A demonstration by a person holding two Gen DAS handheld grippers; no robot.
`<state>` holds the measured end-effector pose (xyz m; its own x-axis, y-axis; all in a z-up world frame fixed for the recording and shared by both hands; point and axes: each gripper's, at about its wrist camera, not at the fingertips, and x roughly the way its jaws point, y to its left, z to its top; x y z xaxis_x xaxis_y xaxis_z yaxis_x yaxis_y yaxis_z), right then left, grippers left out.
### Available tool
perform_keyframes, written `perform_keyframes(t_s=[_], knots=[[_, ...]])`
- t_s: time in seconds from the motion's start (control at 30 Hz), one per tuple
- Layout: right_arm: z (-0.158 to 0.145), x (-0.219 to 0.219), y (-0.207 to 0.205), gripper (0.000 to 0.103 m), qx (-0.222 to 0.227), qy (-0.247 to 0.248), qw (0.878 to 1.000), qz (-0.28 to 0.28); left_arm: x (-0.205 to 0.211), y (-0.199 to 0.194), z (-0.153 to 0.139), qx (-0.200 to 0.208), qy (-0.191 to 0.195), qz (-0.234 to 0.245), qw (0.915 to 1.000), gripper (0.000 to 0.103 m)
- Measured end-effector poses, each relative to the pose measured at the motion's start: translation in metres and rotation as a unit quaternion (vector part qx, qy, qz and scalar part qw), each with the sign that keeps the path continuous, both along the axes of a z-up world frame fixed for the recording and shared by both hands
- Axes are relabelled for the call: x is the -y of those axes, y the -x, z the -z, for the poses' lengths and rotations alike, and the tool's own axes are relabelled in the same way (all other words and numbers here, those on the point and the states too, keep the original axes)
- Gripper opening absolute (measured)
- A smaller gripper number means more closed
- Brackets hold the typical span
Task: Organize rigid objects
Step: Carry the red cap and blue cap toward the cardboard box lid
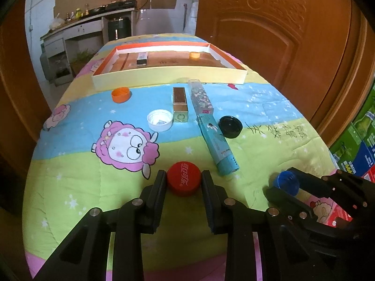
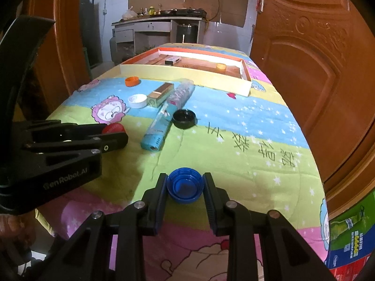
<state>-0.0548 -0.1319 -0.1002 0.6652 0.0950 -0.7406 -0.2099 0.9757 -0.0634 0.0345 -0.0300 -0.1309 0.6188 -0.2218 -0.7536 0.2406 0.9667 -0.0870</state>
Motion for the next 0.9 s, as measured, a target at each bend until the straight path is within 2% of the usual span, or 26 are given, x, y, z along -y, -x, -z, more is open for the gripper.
perform_keyframes(t_s=[0.9], knots=[[-0.042,-0.004,-0.041,0.03,0.043,0.001,0.999,-0.014,-0.015,-0.026,-0.037,0.023,0.006,-0.028,0.9993,0.031]])
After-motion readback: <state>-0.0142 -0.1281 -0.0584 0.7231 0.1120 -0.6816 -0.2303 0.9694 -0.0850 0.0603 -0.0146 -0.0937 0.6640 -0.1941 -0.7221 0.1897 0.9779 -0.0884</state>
